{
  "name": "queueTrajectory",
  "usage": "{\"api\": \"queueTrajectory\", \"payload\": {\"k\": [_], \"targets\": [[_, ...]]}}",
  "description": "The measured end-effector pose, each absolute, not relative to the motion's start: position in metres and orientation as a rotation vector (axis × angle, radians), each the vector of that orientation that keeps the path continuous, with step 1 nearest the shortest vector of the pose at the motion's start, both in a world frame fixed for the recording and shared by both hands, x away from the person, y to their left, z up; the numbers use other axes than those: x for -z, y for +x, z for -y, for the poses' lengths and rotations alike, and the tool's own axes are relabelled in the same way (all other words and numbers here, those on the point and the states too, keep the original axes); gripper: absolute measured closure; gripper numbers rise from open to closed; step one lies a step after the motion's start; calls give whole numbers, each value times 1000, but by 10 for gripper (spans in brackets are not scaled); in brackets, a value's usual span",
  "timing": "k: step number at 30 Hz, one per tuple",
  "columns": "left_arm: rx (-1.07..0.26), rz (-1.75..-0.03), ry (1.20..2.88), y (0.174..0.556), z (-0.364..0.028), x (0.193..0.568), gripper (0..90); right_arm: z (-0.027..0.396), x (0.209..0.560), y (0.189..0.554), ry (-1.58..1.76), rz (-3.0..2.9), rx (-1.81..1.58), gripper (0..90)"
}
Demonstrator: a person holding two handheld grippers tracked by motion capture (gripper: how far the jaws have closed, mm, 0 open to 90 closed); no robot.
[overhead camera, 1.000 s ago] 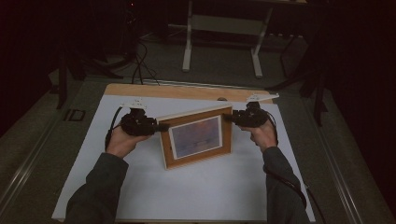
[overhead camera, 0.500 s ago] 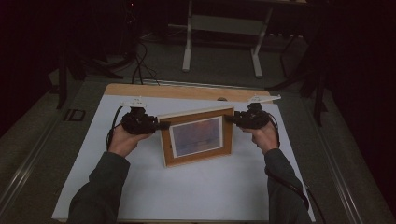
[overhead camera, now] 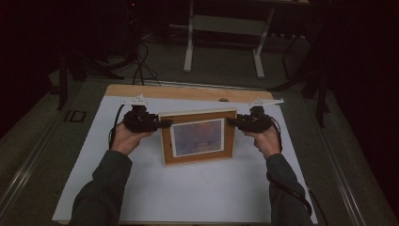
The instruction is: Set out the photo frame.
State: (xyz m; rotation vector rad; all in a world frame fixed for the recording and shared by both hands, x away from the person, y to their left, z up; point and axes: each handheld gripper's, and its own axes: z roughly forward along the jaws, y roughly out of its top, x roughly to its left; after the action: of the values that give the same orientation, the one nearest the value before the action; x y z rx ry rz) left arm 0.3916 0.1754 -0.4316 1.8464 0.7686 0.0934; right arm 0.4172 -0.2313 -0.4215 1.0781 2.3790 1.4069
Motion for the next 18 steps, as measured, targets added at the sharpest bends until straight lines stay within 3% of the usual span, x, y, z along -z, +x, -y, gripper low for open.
{"api": "queueTrajectory", "payload": {"k": [18], "targets": [[-81,-786,1823,401,-178,432,604,228,421,405,1121,-2352,-1384,622]]}}
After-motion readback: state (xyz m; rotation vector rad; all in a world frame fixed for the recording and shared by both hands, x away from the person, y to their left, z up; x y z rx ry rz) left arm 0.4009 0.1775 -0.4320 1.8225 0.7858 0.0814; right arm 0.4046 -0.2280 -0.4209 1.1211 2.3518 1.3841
